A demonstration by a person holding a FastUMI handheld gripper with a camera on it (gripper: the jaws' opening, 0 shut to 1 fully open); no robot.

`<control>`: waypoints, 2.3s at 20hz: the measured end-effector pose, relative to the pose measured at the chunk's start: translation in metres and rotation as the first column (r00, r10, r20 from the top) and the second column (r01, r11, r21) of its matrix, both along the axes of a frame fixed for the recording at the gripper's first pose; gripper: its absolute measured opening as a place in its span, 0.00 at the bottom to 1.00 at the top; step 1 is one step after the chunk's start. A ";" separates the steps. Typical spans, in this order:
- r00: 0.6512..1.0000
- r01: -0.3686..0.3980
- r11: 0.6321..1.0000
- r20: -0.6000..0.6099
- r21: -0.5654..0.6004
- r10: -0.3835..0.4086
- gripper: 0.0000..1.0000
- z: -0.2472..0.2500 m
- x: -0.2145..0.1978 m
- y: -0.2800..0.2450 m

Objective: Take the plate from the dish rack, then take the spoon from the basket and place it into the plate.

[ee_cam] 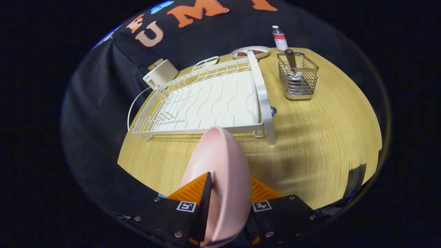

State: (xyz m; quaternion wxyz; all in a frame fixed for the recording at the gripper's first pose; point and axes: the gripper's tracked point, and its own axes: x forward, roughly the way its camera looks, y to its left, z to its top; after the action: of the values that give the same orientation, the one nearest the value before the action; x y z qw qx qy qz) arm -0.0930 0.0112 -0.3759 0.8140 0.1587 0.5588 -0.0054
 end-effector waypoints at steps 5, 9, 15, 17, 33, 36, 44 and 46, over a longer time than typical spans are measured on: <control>1.000 0.017 1.000 -0.005 0.013 -0.017 0.54 -0.012 -0.003 -0.010; 0.999 0.033 0.999 -0.017 0.027 -0.032 0.68 -0.023 -0.003 -0.014; 0.999 0.017 0.979 0.043 -0.204 -0.008 0.79 -0.019 0.009 -0.058; 0.997 0.021 0.981 0.072 -0.193 -0.007 0.80 -0.007 0.014 -0.059; 0.879 0.257 0.891 0.475 -0.375 -0.053 0.75 0.067 0.128 -0.145; 0.866 0.286 0.855 0.499 -0.432 -0.037 0.70 0.058 0.150 -0.167; 0.862 0.289 0.802 0.506 -0.523 0.019 0.38 0.041 0.170 -0.181; 0.859 0.292 0.805 0.512 -0.516 0.017 0.32 0.042 0.171 -0.182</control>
State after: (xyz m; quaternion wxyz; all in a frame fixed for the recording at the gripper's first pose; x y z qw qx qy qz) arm 0.0781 -0.1704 -0.3342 0.9350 -0.0581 0.2905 -0.1948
